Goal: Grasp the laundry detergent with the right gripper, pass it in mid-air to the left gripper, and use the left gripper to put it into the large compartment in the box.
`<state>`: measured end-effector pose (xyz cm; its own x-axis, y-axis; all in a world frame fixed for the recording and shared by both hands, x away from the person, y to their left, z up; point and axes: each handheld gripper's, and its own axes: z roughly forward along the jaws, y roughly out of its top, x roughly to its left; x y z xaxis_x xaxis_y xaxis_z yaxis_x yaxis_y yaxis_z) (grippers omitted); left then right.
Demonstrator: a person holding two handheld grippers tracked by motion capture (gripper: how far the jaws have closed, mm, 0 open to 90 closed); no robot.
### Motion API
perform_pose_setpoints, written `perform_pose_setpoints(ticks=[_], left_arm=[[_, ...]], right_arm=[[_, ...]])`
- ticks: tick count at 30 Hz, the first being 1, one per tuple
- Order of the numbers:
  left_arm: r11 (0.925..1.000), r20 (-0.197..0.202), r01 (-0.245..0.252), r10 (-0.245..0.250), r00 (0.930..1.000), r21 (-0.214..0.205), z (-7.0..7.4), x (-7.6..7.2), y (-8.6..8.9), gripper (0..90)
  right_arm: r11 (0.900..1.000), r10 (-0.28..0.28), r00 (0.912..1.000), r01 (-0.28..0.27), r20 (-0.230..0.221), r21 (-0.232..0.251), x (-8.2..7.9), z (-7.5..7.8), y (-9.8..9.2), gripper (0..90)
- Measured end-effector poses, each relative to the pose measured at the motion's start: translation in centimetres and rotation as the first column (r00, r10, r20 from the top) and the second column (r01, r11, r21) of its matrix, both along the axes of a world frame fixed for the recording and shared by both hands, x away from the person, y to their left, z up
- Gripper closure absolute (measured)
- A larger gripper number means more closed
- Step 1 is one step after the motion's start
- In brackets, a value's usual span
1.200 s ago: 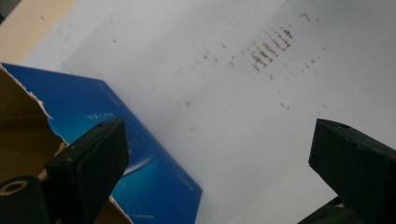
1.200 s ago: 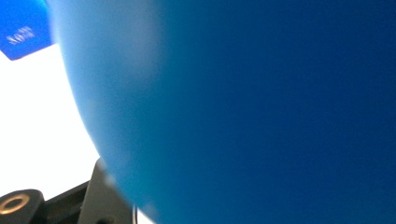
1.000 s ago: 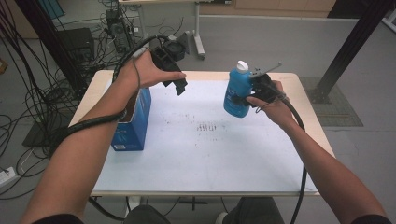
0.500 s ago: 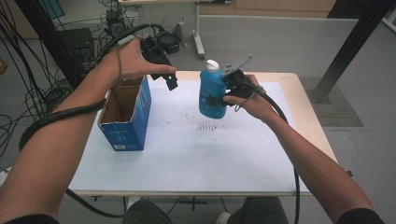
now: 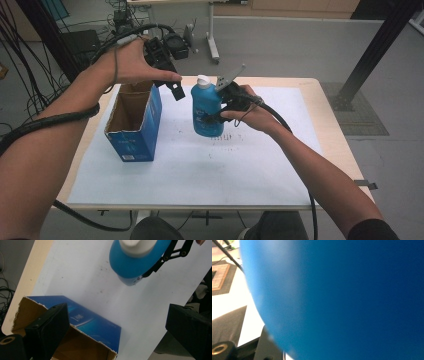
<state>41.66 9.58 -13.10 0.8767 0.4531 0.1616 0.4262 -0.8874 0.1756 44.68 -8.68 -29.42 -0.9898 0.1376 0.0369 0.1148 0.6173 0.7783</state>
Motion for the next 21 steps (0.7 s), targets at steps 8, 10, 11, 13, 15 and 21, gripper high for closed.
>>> perform_pose_setpoints(ticks=[8,10,11,13,15,21], left_arm=[[0.999,0.005,0.045,-0.045,0.999,0.005,0.1,-0.6,-0.5,5.7],[0.9983,0.007,0.056,-0.056,0.9984,0.012,0.1,-0.8,-0.5,5.7],[0.9983,0.007,0.056,-0.056,0.9984,0.012,0.1,-0.8,-0.5,5.7],[0.9978,0.005,0.065,-0.065,0.9979,0.015,0.2,-0.9,-0.5,5.7],[0.9976,0.002,0.068,-0.068,0.9977,0.016,0.2,-1.0,-0.5,5.7],[0.9963,-0.01,0.084,-0.084,0.9964,0.019,0.2,-1.1,-0.7,5.7]], right_arm=[[0.9979,0.065,0.9979,-0.065,-0.001,0.001,-0.6,-0.3,1.9,43.4],[0.9963,0.086,0.9963,-0.086,0.006,-0.002,-0.9,-0.2,2.5,43.4],[0.9963,0.086,0.9963,-0.086,0.006,-0.002,-0.9,-0.2,2.5,43.4],[0.9947,0.103,0.9947,-0.103,0.002,-0.004,-1.1,-0.3,3.0,43.3],[0.9939,0.11,0.9939,-0.11,0.004,-0.005,-1.2,-0.3,3.1,43.4],[0.99,0.141,0.99,-0.141,0.008,0.005,-1.6,-0.4,3.8,43.4]])
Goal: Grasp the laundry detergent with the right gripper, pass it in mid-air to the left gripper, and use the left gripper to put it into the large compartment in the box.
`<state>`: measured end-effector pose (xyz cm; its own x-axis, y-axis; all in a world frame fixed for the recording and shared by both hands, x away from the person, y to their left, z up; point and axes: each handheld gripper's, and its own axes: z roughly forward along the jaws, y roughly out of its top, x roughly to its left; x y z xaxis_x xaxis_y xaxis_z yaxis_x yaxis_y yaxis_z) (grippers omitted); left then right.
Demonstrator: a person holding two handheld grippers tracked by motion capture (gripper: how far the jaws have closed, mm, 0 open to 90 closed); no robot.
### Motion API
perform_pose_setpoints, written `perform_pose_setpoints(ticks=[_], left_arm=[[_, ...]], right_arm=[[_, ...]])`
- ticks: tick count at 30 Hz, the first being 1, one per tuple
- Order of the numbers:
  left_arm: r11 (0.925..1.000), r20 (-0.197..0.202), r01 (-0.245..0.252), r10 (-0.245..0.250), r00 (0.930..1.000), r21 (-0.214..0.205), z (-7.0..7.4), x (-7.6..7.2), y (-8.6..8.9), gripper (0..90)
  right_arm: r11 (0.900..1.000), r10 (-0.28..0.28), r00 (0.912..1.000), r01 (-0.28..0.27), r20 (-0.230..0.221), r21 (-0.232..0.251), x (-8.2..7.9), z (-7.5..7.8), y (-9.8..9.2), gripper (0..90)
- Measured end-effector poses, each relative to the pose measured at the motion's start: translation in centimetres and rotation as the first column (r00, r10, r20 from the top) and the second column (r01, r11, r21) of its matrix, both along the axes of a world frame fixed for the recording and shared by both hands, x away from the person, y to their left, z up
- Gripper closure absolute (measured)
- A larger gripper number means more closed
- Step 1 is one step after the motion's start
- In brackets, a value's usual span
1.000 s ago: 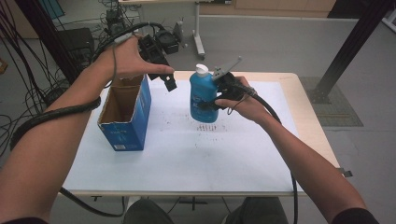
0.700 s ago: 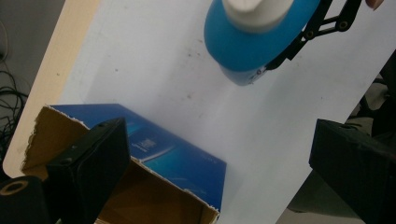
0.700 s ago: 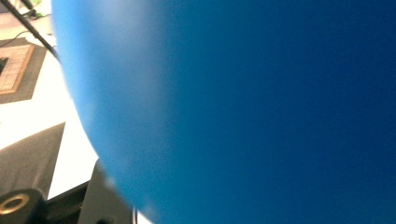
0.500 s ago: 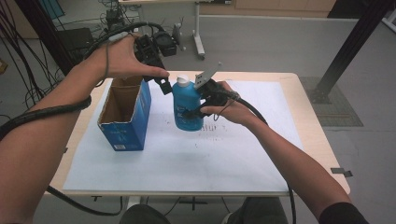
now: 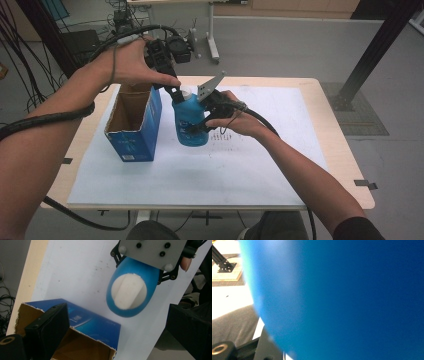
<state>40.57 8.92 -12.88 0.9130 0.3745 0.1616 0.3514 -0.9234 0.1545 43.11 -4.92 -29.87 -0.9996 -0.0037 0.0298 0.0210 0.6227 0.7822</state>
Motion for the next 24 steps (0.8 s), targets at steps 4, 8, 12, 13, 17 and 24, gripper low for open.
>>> perform_pose_setpoints(ticks=[4,8,12,13,17,24], left_arm=[[0.9999,-0.011,0.007,-0.007,0.9999,0.014,-0.3,-0.1,-0.3,5.7],[0.9995,-0.021,0.017,-0.017,0.9996,0.025,-0.5,-0.3,-0.6,5.7],[0.999,-0.025,0.031,-0.03,0.9992,0.032,-0.6,-0.5,-1.0,5.7],[0.9988,-0.028,0.036,-0.035,0.999,0.033,-0.7,-0.5,-1.1,5.7],[0.9978,-0.05,0.055,-0.053,0.9973,0.036,-1.1,-0.8,-1.4,5.7],[0.995,-0.096,0.092,-0.088,0.9914,0.038,-2.0,-1.2,-2.0,5.7]], right_arm=[[0.9999,0.016,0.9999,-0.016,0.002,0.002,-0.3,-0.1,0.2,43.4],[0.9995,0.031,0.9995,-0.031,0.005,0.006,-0.6,-0.2,0.2,43.4],[0.999,0.042,0.9991,-0.042,0.011,0.014,-0.9,0.0,0.1,43.4],[0.9988,0.045,0.9989,-0.045,0.011,0.016,-1.0,0.0,0.1,43.4],[0.9981,0.06,0.9981,-0.06,0.016,0.015,-1.4,0.1,0.1,43.4],[0.9963,0.081,0.9962,-0.082,0.032,0.026,-2.1,0.6,0.1,43.4]])
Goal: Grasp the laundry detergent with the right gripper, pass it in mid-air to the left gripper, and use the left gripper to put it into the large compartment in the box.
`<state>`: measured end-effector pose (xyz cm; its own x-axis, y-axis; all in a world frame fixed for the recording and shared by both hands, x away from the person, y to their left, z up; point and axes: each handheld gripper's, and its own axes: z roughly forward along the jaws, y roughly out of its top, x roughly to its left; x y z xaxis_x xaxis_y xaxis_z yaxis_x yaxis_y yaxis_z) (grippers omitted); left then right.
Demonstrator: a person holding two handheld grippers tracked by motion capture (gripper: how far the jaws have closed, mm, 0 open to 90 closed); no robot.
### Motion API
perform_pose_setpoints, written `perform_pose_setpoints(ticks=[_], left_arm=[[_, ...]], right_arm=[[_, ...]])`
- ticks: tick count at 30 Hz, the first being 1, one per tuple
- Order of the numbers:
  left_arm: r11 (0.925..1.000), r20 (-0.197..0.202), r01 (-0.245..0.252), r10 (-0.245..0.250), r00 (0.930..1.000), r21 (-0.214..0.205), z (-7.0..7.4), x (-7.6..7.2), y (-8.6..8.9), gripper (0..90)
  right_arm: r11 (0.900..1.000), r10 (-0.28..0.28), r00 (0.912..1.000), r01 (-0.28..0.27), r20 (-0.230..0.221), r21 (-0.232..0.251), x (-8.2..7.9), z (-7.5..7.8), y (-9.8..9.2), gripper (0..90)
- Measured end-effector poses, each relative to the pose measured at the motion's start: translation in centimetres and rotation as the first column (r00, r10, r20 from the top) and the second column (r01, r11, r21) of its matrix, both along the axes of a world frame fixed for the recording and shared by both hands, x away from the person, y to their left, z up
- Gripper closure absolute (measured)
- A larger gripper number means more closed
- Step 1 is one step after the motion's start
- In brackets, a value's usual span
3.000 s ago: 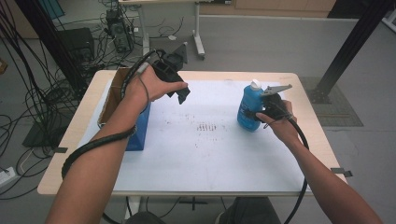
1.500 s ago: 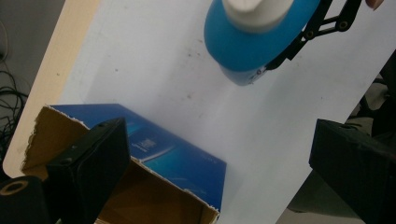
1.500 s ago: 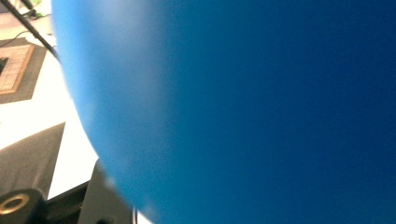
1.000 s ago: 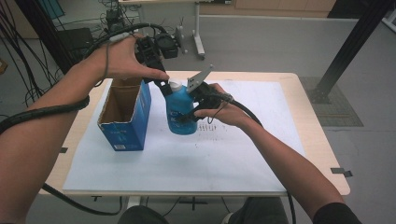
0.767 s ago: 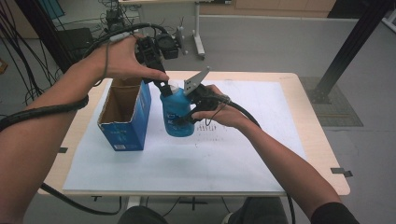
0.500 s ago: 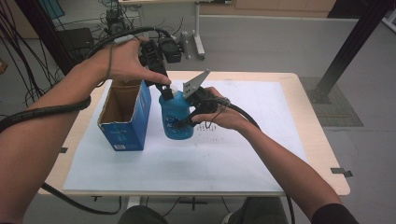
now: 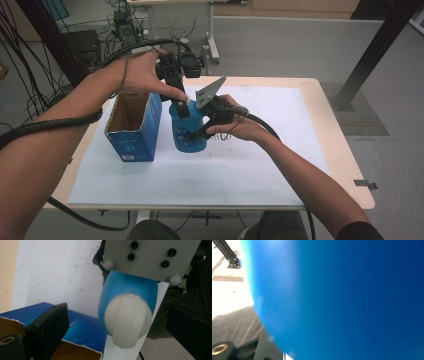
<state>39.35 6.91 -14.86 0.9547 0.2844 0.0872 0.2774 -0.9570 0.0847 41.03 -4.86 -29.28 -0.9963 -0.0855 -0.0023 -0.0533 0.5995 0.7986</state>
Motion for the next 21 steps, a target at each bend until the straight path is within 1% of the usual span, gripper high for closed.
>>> perform_pose_setpoints(ticks=[6,10,11,14,17,18,21], left_arm=[[0.9998,-0.03,0.022,-0.022,0.9993,-0.002,-0.5,-0.1,-0.3,5.7],[0.9998,-0.044,0.021,-0.021,0.9988,-0.007,-0.8,-0.1,-0.6,5.7],[0.9996,-0.047,0.027,-0.027,0.9985,0.002,-0.9,-0.1,-0.6,5.6],[0.9996,-0.048,0.027,-0.027,0.9985,-0.002,-1.0,-0.1,-0.7,5.7],[0.9996,-0.058,0.03,-0.03,0.9979,0.003,-1.3,-0.1,-0.7,5.6],[0.9996,-0.057,0.03,-0.029,0.9979,0.004,-1.3,-0.2,-0.7,5.6],[0.9994,-0.058,0.033,-0.033,0.9978,0.011,-1.5,-0.2,-0.8,5.6]], right_arm=[[1.0,0.007,1.0,-0.007,0.004,0.005,-0.3,0.2,-0.1,43.4],[0.9998,0.016,0.9998,-0.016,0.008,0.014,-0.3,0.2,-0.1,43.3],[0.9997,0.019,0.9998,-0.02,0.007,0.015,-0.4,0.3,-0.1,43.4],[0.9998,0.016,0.9999,-0.016,0.004,0.014,-0.5,0.4,-0.1,43.3],[0.9997,0.016,0.9998,-0.016,0.015,0.019,-0.4,0.4,-0.2,43.4],[0.9996,0.016,0.9999,-0.016,0.007,0.022,-0.4,0.5,-0.2,43.3],[0.9997,0.012,0.9999,-0.012,0.001,0.022,-0.5,0.6,-0.3,43.4]])
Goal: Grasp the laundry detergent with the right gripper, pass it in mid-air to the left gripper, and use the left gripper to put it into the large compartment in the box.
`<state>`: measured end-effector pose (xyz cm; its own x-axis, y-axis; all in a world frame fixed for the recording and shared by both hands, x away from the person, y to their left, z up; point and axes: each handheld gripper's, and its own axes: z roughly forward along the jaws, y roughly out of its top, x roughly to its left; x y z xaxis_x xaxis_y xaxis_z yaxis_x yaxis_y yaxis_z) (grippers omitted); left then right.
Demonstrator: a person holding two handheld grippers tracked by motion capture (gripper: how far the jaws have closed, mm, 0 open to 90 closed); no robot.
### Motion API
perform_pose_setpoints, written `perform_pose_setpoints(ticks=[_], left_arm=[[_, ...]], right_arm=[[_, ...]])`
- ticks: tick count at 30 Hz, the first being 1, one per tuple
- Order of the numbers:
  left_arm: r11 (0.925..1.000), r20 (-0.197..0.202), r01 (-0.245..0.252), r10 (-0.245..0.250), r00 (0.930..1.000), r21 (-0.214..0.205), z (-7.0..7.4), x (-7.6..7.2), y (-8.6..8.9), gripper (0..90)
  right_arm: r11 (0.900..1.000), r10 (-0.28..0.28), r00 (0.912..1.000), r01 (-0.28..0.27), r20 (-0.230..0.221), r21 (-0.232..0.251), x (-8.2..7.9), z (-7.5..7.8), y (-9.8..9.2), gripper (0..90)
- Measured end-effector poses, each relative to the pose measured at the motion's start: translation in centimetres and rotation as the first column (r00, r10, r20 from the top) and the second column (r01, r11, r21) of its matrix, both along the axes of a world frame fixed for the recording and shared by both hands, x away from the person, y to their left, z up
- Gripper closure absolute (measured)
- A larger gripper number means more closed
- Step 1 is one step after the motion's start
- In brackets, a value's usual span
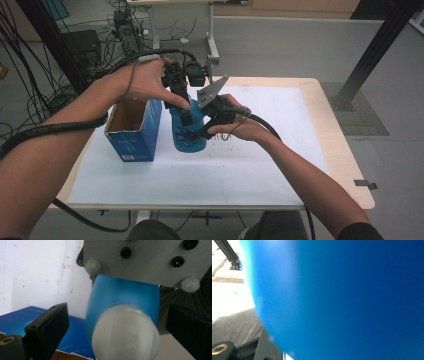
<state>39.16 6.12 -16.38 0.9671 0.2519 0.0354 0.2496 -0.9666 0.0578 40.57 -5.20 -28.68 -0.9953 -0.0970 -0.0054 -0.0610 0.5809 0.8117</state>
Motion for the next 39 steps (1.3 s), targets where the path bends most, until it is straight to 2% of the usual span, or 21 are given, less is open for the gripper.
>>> perform_pose_setpoints(ticks=[24,28,33,34,35,36,39], left_arm=[[0.9995,-0.009,0.022,-0.021,0.9997,0.024,-0.6,-0.34,-0.44,5.6],[0.9997,-0.008,0.024,-0.024,0.9997,0.008,-0.51,-0.37,-0.43,5.6],[0.9994,-0.003,0.022,-0.022,0.9997,0.026,-0.5,-0.4,-0.37,5.6],[0.9993,-0.002,0.023,-0.023,0.9997,0.029,-0.49,-0.44,-0.36,5.6],[0.9994,-0.001,0.021,-0.021,0.9998,0.027,-0.48,-0.47,-0.35,5.6],[0.9996,-0.001,0.019,-0.019,0.9998,0.023,-0.43,-0.48,-0.31,5.5],[0.9995,0.005,0.017,-0.018,0.9998,0.028,-0.36,-0.47,-0.25,5.5]], right_arm=[[0.9995,0.001,0.9996,-0.002,0.028,0.031,-0.02,0.37,0.07,43.3],[0.9997,-0.003,0.9997,0.002,0.023,0.025,-0.03,0.36,0.04,43.3],[0.9997,-0.023,0.9997,0.023,0.002,0.001,-0.22,0.38,-0.09,43.3],[0.9998,-0.007,0.9999,0.007,0.013,0.017,-0.08,0.29,0.04,43.3],[0.9999,-0.012,0.9999,0.012,-0.002,0.004,-0.17,0.29,0.0,43.3],[0.9999,-0.006,0.9999,0.006,0.012,0.014,-0.04,0.25,0.07,43.4],[0.9999,-0.01,0.9999,0.01,0.011,0.011,0.06,0.15,0.11,43.3]])
